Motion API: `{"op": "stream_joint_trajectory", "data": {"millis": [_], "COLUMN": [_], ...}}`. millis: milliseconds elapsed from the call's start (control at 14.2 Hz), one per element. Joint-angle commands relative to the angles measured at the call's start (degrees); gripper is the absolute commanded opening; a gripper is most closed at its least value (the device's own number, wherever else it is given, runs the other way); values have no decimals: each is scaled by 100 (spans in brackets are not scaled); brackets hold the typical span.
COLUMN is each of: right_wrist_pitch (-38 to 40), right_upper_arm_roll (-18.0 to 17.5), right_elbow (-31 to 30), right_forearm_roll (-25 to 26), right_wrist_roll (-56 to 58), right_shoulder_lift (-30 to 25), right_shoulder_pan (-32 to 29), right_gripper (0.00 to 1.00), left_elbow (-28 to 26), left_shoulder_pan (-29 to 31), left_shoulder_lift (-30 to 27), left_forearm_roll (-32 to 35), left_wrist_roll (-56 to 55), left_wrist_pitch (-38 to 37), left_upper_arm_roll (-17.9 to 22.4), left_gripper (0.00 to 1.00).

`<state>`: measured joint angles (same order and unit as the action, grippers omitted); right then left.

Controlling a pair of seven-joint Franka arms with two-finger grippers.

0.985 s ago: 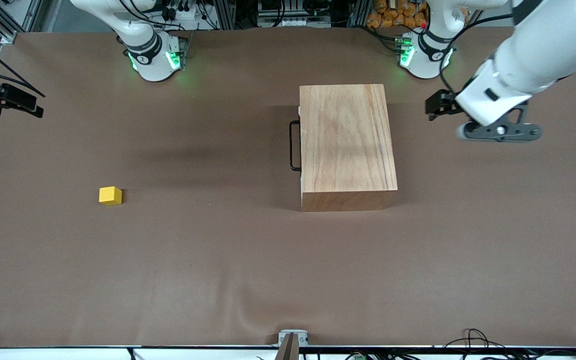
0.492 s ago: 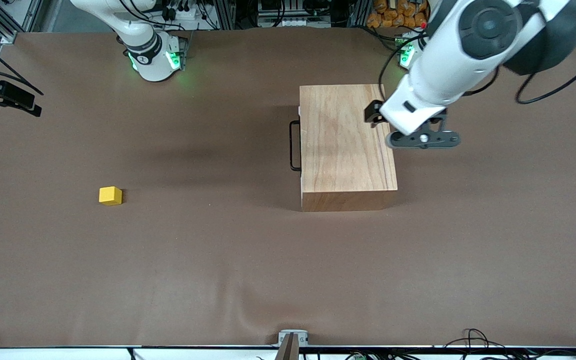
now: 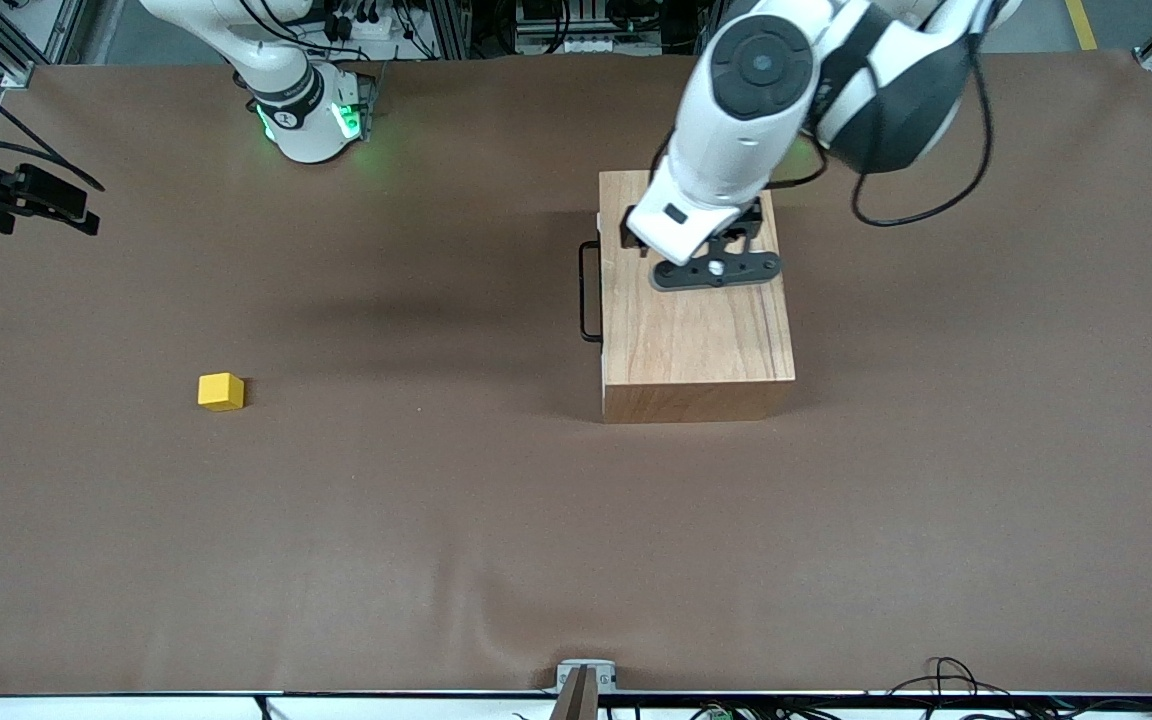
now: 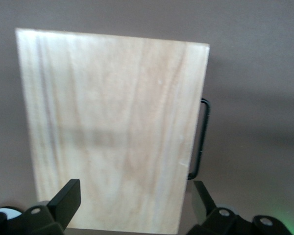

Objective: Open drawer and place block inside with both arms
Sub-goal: 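Reach the left gripper across the box to the black drawer handle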

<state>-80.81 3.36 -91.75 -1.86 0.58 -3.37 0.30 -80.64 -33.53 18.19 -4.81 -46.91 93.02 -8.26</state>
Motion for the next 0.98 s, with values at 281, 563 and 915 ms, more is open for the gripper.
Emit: {"op": "stream_joint_trajectory", "data": {"millis": [281,563,915], "right_wrist_pitch": [-31,-22,110], "right_upper_arm_roll": [15,33,24], "right_elbow": [-204,-159,-177], "right_forearm_roll": [-25,-16,-8], "right_wrist_roll": [-67,-67,-67], "right_shoulder_lift": [-226,-392,-472], "right_shoulder_pan": [14,-4,-4], "right_gripper": [100,100,100], "left_elbow": [838,866,874], "left_shoulder_pan": [-943,-1480,-2517], "left_shoulder_lift": [983,1344,1748], "left_forearm_roll": [216,630,1018], "left_wrist_roll": [-1300,-1803,-2286], "left_wrist_pitch": [620,963,1060], "left_upper_arm_roll": [157,298,947], "left_gripper": [100,100,100]}}
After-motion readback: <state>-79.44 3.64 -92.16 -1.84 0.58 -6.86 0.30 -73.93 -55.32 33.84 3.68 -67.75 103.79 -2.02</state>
